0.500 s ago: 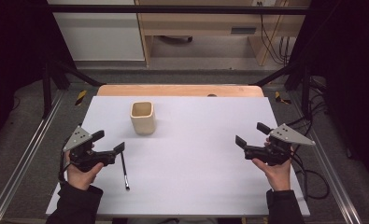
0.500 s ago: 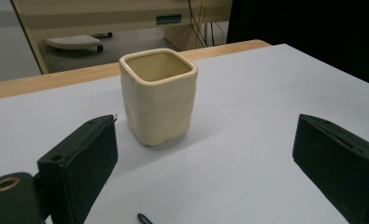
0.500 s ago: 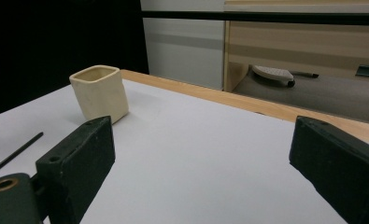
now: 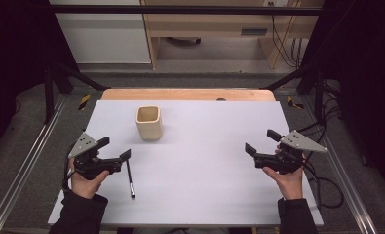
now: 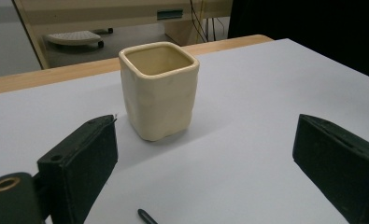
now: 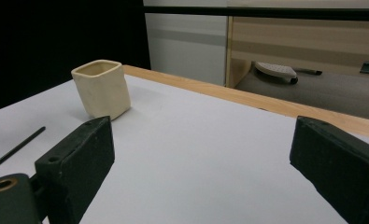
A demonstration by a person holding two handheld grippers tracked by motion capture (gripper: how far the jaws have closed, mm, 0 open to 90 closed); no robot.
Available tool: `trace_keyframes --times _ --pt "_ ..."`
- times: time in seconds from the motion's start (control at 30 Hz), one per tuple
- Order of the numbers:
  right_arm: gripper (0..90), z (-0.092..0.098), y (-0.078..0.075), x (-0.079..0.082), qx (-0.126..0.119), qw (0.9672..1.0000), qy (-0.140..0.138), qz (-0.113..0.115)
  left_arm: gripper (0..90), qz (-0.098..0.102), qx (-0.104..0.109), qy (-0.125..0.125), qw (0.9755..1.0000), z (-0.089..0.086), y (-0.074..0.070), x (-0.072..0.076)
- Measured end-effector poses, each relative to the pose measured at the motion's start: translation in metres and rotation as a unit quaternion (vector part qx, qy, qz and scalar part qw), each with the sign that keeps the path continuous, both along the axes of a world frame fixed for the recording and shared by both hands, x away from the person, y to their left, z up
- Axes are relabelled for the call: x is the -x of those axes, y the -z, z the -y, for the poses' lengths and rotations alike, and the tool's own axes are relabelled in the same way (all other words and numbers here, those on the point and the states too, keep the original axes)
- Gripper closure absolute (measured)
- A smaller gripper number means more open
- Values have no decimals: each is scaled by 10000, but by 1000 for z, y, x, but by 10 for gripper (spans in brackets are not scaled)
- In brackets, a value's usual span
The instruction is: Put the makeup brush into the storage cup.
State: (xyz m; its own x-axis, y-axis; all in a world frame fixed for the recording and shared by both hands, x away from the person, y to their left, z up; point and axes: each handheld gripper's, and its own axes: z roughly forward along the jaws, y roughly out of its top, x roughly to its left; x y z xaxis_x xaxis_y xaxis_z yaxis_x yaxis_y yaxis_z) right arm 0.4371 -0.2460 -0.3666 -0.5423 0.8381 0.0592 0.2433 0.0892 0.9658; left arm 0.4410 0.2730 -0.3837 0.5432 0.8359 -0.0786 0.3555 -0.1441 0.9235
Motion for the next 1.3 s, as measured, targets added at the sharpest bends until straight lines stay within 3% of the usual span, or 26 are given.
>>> trace_keyframes --times 0.9,1.2,1.3 --pt "66 -4 4 3 160 9999 -14 -62 62 -400 -273 -113 9988 -1 24 -3" --pt "66 -5 5 3 164 9998 -37 -77 67 -726 -468 -199 9961 1 37 -8" --pt "66 -6 5 3 169 9998 -47 -64 67 -870 -659 -178 9939 3 43 -10"
